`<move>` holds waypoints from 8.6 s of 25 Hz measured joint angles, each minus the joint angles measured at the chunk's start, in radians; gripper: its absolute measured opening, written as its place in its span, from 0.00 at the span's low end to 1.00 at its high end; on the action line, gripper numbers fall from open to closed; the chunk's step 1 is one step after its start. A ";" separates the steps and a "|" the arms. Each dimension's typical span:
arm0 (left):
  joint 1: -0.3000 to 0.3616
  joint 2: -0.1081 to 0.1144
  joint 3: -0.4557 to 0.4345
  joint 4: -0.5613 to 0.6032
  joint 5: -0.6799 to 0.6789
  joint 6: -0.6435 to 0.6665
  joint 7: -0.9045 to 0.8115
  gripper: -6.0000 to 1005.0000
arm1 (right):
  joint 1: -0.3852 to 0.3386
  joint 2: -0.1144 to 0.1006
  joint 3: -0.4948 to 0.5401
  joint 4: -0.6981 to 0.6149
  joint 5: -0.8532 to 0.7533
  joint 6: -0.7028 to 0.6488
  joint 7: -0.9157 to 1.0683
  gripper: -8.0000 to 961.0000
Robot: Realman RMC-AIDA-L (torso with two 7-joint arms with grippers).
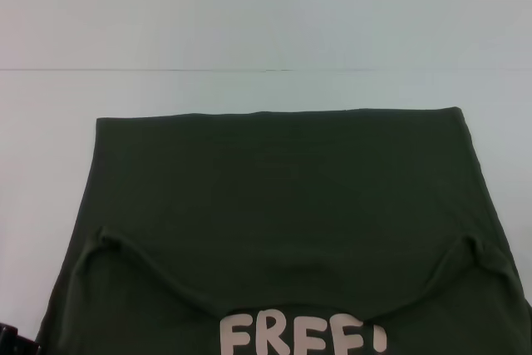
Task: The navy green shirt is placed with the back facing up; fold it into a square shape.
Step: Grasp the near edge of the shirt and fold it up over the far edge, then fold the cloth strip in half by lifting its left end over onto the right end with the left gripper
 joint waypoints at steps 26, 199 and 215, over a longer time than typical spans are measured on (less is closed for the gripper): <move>-0.101 0.028 -0.296 -0.037 -0.058 -0.182 -0.106 0.04 | 0.009 -0.036 0.408 0.004 0.110 0.125 0.188 0.06; 0.012 -0.117 0.080 -0.164 -0.516 -0.931 -0.062 0.72 | -0.014 0.227 -0.218 0.212 0.882 0.734 -1.070 0.97; -0.018 -0.137 0.098 -0.196 -0.518 -0.921 -0.067 0.72 | -0.013 0.227 -0.220 0.212 0.882 0.735 -1.068 0.97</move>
